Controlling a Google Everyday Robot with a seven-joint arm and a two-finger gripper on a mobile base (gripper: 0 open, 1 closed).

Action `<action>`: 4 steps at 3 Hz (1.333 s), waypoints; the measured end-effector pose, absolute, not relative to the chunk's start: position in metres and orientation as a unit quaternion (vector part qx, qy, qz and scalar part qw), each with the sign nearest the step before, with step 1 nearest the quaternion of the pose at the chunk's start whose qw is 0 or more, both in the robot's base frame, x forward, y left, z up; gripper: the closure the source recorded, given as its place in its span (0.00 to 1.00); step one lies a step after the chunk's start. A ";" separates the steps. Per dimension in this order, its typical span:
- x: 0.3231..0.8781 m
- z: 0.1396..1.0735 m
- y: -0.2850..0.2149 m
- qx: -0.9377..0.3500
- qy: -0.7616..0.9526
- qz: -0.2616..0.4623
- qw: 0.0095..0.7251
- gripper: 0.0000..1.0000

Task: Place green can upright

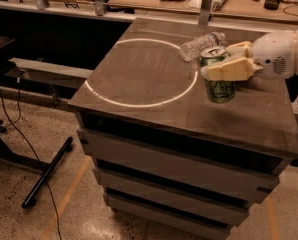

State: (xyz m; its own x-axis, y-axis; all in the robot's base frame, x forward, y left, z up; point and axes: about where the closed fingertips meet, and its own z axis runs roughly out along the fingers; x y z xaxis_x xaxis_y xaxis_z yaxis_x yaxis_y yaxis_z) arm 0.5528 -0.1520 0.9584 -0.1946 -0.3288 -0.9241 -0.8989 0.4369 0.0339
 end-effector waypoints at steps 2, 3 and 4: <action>0.534 0.930 -0.214 -0.373 0.719 0.315 0.495 1.00; 0.528 0.925 -0.226 -0.367 0.703 0.331 0.511 0.83; 0.519 0.923 -0.225 -0.363 0.660 0.352 0.556 0.52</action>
Offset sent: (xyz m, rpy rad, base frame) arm -0.0269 -0.0975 -0.0431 0.1561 0.0012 -0.1471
